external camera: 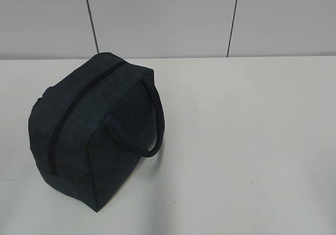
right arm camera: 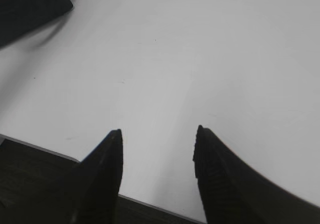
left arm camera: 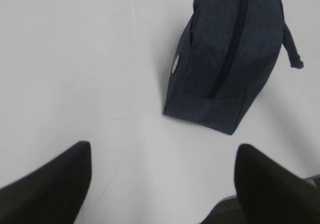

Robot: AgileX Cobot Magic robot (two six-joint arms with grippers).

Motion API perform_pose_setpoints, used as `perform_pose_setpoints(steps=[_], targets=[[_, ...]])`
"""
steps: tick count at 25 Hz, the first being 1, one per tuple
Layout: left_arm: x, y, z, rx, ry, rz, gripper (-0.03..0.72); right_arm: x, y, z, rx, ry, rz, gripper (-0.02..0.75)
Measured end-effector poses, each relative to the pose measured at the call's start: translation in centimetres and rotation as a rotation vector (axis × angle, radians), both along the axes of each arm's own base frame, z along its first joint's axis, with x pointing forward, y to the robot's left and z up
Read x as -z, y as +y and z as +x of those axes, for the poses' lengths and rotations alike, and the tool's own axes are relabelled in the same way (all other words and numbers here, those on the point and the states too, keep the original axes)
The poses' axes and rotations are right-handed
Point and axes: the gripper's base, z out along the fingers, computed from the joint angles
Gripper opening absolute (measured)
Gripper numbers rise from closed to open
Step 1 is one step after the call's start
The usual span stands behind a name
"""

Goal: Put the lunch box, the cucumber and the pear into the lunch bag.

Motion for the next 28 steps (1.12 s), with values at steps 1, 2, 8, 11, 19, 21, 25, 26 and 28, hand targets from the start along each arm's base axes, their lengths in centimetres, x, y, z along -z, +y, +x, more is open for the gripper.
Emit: perform_pose_setpoints(steps=[1, 2, 8, 11, 19, 21, 25, 26, 28], targets=[[-0.01, 0.0, 0.01, 0.0, -0.002, 0.0, 0.522, 0.04, 0.0, 0.02, 0.001, 0.002, 0.001, 0.389], [-0.01, 0.0, 0.02, 0.002, -0.003, 0.004, 0.522, 0.04, 0.0, 0.02, 0.001, 0.002, 0.001, 0.389], [-0.03, -0.06, 0.0, 0.01, -0.006, 0.003, 0.519, 0.04, 0.0, 0.02, 0.001, 0.002, 0.001, 0.389], [-0.03, -0.06, 0.0, 0.01, -0.006, 0.003, 0.519, 0.04, 0.0, 0.02, 0.001, 0.002, 0.001, 0.389], [-0.03, -0.06, 0.0, 0.01, -0.006, 0.003, 0.517, 0.05, 0.0, 0.01, 0.002, 0.004, 0.003, 0.389], [-0.02, -0.06, -0.02, 0.01, -0.007, 0.003, 0.507, 0.05, 0.0, 0.01, 0.002, 0.004, 0.003, 0.389], [-0.03, -0.11, -0.04, -0.037, -0.009, 0.004, 0.488, 0.05, 0.03, 0.01, 0.025, 0.004, 0.003, 0.389], [-0.03, -0.13, -0.04, -0.06, -0.009, 0.004, 0.485, 0.05, 0.05, 0.0, 0.044, 0.004, 0.003, 0.389], [-0.02, -0.21, -0.06, -0.126, -0.011, 0.004, 0.482, 0.05, 0.09, 0.0, 0.084, 0.003, 0.003, 0.389]])
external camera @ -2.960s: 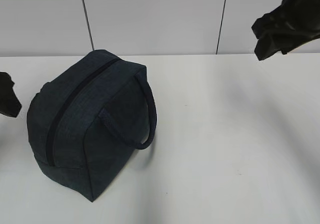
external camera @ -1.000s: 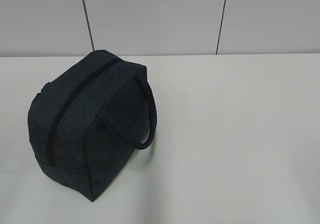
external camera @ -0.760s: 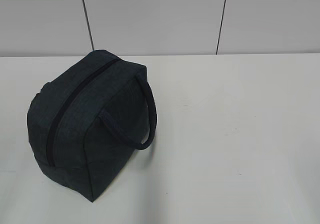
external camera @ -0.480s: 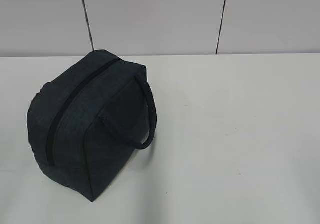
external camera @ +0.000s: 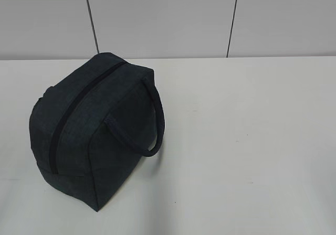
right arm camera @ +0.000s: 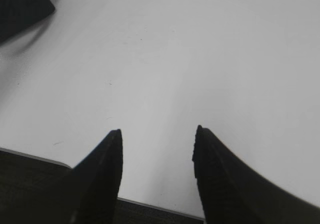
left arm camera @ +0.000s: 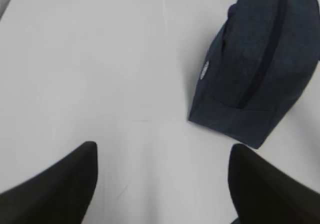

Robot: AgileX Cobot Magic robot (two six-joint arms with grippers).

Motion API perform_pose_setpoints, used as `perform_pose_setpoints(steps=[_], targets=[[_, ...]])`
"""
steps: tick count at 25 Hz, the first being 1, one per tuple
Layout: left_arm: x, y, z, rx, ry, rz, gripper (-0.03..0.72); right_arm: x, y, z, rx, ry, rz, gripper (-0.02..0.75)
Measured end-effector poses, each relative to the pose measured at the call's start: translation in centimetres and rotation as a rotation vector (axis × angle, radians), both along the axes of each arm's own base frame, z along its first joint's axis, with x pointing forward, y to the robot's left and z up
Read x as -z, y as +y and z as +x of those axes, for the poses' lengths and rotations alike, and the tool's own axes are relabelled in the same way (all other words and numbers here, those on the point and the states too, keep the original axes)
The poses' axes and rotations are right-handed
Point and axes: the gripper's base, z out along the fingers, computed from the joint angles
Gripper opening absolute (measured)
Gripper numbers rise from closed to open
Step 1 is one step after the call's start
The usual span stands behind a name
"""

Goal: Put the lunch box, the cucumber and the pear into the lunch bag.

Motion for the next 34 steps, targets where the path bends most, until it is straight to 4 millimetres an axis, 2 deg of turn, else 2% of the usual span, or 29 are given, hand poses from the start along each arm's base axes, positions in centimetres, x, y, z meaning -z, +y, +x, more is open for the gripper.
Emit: perform_pose_setpoints(steps=[6, 34], targets=[[0.01, -0.12, -0.07, -0.097, -0.007, 0.0, 0.477, 0.0, 0.06, -0.01, 0.058, 0.0, 0.0, 0.389], [0.01, -0.12, -0.07, -0.102, -0.007, 0.0, 0.424, 0.0, 0.07, -0.01, 0.063, 0.0, 0.0, 0.389]])
